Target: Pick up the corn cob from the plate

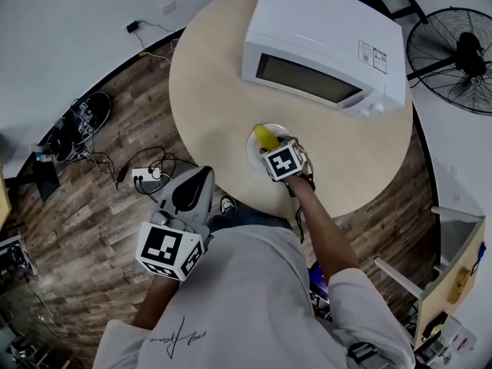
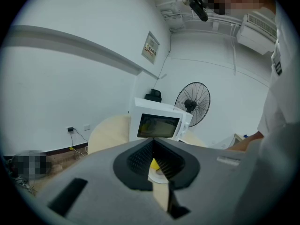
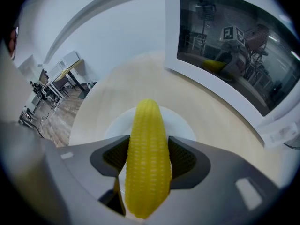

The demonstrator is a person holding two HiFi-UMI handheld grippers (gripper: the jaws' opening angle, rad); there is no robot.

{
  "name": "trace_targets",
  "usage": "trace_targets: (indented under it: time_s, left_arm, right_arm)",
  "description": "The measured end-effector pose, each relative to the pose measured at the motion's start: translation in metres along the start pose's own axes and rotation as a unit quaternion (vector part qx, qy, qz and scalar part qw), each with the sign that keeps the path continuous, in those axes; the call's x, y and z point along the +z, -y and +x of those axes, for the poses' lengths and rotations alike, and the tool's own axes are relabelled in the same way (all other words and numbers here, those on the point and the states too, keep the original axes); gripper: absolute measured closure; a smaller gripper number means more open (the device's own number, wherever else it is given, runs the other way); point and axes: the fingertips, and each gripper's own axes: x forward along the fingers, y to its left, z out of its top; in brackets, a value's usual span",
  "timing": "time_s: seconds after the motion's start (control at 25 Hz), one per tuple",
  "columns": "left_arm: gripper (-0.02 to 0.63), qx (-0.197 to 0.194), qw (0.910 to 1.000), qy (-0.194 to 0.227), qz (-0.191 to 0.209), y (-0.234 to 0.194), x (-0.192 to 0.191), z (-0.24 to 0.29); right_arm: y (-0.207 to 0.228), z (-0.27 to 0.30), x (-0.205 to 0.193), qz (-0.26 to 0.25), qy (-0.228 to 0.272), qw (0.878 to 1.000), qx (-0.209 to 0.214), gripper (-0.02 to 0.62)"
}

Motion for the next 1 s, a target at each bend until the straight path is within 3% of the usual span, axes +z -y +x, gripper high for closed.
trace_targets:
  time_s: [1.0]
  left_arm:
    - [0.614,0.0,1.0,0.007,0.004,0.015,-0.005,-0.016]
  right_arm:
    - [-0.005,-0.012,-0.008,0.043,0.009,0.999,0.017,0.327]
